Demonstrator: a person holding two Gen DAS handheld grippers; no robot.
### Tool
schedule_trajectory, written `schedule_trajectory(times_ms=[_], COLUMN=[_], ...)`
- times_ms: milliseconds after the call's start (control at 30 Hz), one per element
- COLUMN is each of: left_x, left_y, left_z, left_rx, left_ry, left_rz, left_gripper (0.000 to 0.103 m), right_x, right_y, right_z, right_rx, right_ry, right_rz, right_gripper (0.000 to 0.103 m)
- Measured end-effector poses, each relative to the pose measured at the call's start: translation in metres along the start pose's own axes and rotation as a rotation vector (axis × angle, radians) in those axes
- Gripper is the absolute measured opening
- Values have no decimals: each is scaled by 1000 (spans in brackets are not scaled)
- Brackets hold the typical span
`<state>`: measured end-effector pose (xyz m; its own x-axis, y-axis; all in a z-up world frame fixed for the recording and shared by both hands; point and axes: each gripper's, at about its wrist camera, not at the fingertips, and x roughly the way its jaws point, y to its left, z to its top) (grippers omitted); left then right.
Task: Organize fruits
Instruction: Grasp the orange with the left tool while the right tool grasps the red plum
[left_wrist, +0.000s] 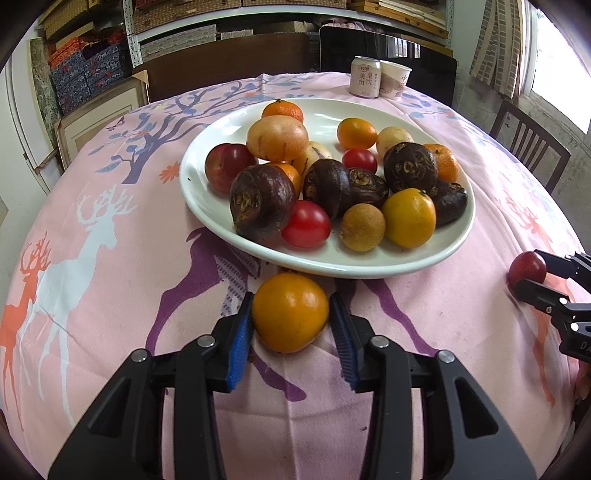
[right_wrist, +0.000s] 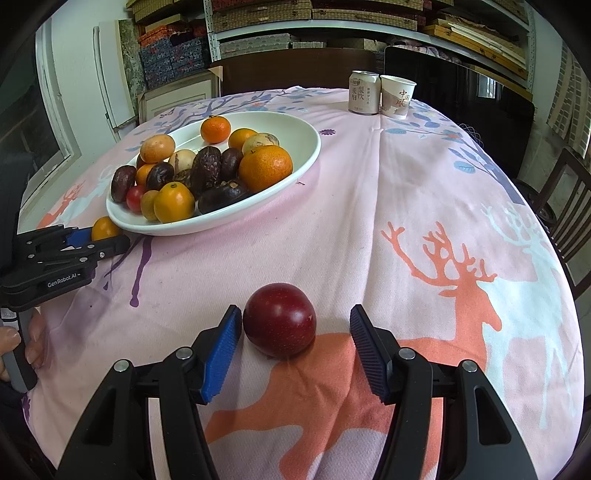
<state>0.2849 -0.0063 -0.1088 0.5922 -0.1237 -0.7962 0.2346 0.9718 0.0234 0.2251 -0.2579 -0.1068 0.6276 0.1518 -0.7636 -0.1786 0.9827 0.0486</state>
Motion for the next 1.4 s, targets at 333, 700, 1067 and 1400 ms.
schedule_trajectory(times_ms=[333, 700, 1067, 1400], left_x=[2, -36, -13, -8], left_y=[1, -5, -16, -24], left_z=[2, -28, -7, -4], left_rx=[-5, 55, 63, 85], left_ry=[-1, -17, -14, -8], left_rz=[-8, -60, -7, -31], left_gripper=[45, 39, 56, 37], right_x=[0, -8, -6, -1], right_y=[0, 4, 7, 8], right_z=[0, -10, -1, -2], right_rx=[7, -45, -63, -70], right_ry=[0, 12, 2, 28], right_rz=[10, 56, 9, 17], right_gripper=[61, 64, 73, 45])
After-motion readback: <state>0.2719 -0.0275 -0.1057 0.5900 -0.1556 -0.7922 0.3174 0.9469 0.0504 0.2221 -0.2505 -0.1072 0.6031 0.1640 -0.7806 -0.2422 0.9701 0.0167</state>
